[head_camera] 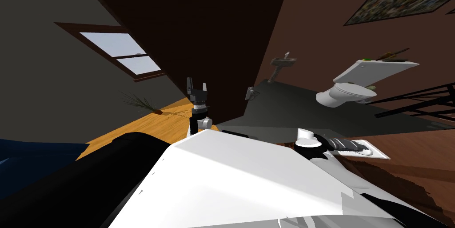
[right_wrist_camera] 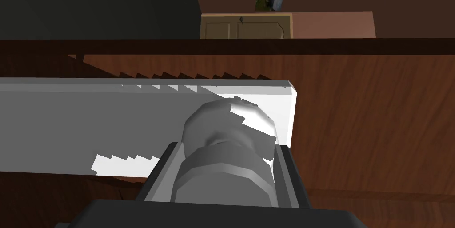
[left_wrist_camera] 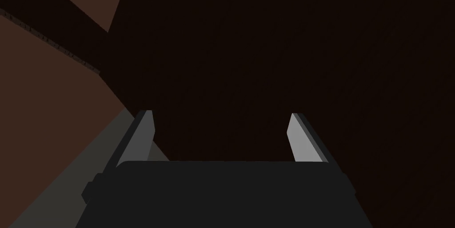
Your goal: Push the door open
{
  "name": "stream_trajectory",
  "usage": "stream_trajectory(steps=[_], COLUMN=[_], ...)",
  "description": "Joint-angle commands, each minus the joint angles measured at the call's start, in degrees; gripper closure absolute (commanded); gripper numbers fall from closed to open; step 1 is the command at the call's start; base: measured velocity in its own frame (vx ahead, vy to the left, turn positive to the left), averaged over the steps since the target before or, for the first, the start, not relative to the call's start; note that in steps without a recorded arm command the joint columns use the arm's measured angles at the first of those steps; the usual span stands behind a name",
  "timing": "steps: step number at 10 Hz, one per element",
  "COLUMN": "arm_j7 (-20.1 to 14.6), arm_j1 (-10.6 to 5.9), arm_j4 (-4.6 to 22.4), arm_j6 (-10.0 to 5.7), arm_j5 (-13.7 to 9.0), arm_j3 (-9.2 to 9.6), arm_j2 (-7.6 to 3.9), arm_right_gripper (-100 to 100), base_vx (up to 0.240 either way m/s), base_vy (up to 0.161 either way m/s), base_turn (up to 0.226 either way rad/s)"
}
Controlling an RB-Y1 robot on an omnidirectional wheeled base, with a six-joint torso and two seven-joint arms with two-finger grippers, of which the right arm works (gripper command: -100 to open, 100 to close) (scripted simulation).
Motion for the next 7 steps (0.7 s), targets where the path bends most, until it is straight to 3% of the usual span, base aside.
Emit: stream_trajectory(steps=[1,4,6,7], arm_j7=[0.74,2.75,3.21,3.85], arm_j1=[-0.2,-0.3,-0.17,0.02], arm_j4=[1.47,1.39,0.26,0.15], arm_j6=[-1.86,-3.52,-2.84,-3.83], arm_j5=[-0.61,-1.87,-1.99,-2.54], arm_j3=[-1.37,-3.98,-4.1,-5.39], arm_j2=[-1.07,-1.37,-0.7,-1.14], arm_right_gripper=[100,100,100,100], base_vx=[0.124,0.094,0.036,0.04], base_vy=[-0.153,-0.188,-0.093,-0.154], base_turn=[-0.003,0.003,-0.006,-0.011])
